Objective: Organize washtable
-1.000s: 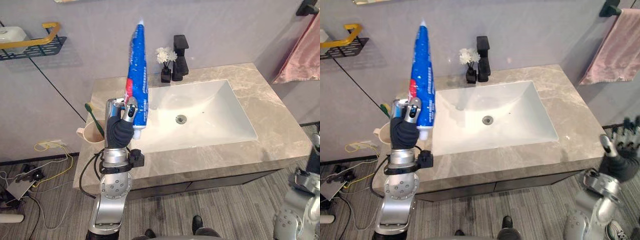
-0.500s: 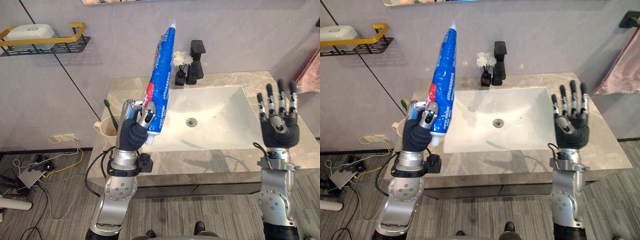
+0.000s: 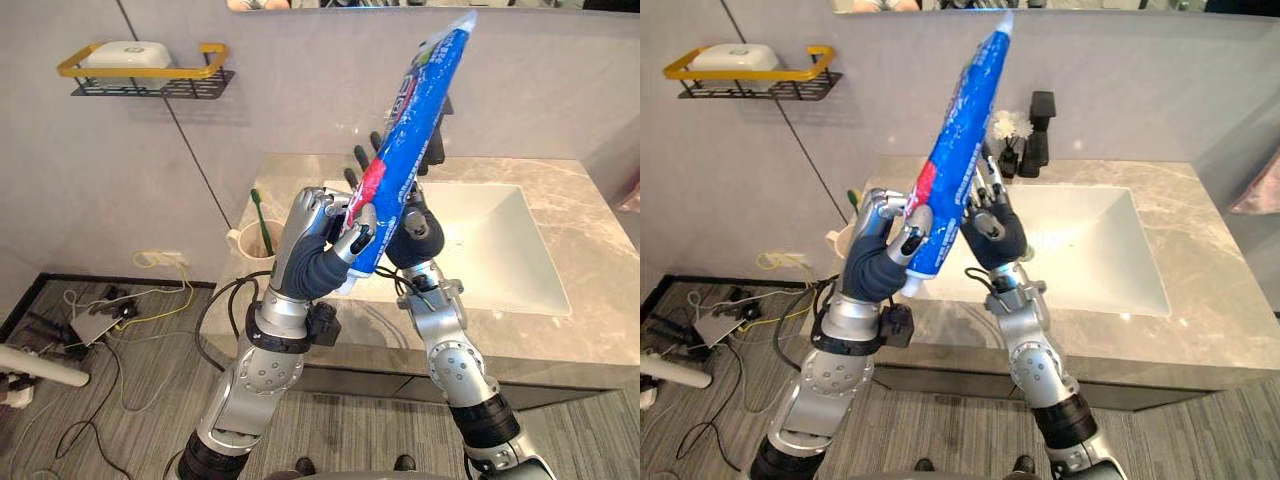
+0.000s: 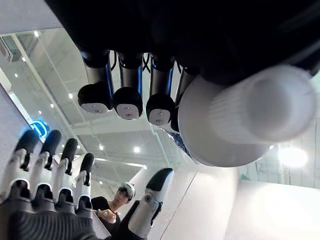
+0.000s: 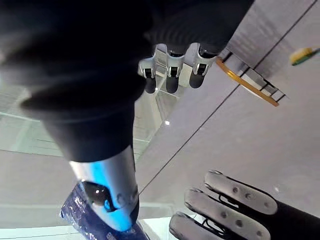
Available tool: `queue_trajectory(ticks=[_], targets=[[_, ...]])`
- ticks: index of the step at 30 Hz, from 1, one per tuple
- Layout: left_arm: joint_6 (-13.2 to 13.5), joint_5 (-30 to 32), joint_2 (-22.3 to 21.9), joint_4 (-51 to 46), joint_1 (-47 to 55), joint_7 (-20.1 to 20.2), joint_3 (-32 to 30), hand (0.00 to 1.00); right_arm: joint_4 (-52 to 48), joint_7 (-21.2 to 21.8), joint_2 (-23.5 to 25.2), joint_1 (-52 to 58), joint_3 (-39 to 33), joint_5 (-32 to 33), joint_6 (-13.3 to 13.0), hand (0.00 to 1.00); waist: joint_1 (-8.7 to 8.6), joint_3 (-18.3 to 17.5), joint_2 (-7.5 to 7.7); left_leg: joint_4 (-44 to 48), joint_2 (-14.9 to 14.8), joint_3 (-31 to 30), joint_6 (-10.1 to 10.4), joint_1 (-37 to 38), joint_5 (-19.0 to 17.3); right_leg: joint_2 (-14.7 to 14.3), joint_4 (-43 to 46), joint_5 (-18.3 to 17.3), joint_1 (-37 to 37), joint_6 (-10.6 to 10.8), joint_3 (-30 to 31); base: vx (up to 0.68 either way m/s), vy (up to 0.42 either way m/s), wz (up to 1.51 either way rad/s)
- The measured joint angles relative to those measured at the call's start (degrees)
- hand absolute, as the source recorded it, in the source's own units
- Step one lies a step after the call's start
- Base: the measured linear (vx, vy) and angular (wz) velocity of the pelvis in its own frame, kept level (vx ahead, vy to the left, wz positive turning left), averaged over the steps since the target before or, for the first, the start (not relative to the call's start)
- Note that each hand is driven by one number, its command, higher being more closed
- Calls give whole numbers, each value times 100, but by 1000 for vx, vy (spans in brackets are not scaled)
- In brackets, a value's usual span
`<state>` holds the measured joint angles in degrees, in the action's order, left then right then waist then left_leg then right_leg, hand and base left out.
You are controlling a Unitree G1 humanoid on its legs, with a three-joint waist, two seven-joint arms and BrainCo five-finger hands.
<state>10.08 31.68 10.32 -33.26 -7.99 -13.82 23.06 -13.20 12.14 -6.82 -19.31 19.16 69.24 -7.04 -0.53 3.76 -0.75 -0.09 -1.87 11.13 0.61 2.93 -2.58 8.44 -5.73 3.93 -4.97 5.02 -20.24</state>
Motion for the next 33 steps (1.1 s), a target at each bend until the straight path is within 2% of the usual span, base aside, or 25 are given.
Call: queue_trajectory(ticks=[1, 4, 9, 14, 21, 22, 28, 33], targets=[[59, 1, 99, -9, -4, -91, 6, 100, -106, -20, -208, -116, 76, 213, -158, 0, 4, -28, 27, -9, 1, 1, 5, 9, 11, 0, 0, 1, -3, 0, 2, -59, -13, -1], [125, 4, 310, -8, -2, -205, -15, 100, -298, -166, -511, -191, 217, 490, -274, 0, 2, -113, 52, -126, 16, 8, 21, 84, 84, -16, 0, 1, -8, -1, 12, -55, -11, -2], [165, 45, 353, 12, 23, -123, -56, 100, -370, -190, -558, -191, 219, 568, -264, 0, -2, -118, 46, -206, 1, 19, 66, 92, 133, -37, -19, 1, 22, -1, 20, -72, -22, -3], [35, 56, 470, 484, 157, -3, -154, 100, -639, -165, -613, -402, 353, 673, -248, 0, -19, -135, 21, -222, -16, 38, 79, 95, 141, -57, -23, 1, 69, -1, 39, -27, -10, -2], [41, 60, 465, 480, 237, 12, -385, 100, -621, -166, -643, -401, 380, 723, -131, 0, -13, -138, 25, -327, -3, 51, 65, 95, 191, -55, -1, 4, 82, -1, 35, 10, -2, 0], [40, 61, 466, 481, 238, 12, -387, 100, -621, -166, -670, -400, 381, 724, -127, 100, -12, -138, 25, -335, -2, 46, 65, 95, 191, -55, -1, 5, 82, -1, 28, -7, -10, 3], [51, 175, 473, 608, 238, 14, -487, 100, -560, -165, -681, -393, 404, 739, -76, 100, -14, -138, 25, -355, -1, 45, 65, 109, 191, -53, -1, 5, 77, -1, 24, -19, -8, 0], [138, 229, 590, 698, 236, 132, -522, 100, -501, -139, -737, -319, 604, 739, 77, 100, -14, -138, 25, -355, -3, 66, 65, 108, 191, -55, -2, 5, 90, -1, 42, -36, -16, -2]])
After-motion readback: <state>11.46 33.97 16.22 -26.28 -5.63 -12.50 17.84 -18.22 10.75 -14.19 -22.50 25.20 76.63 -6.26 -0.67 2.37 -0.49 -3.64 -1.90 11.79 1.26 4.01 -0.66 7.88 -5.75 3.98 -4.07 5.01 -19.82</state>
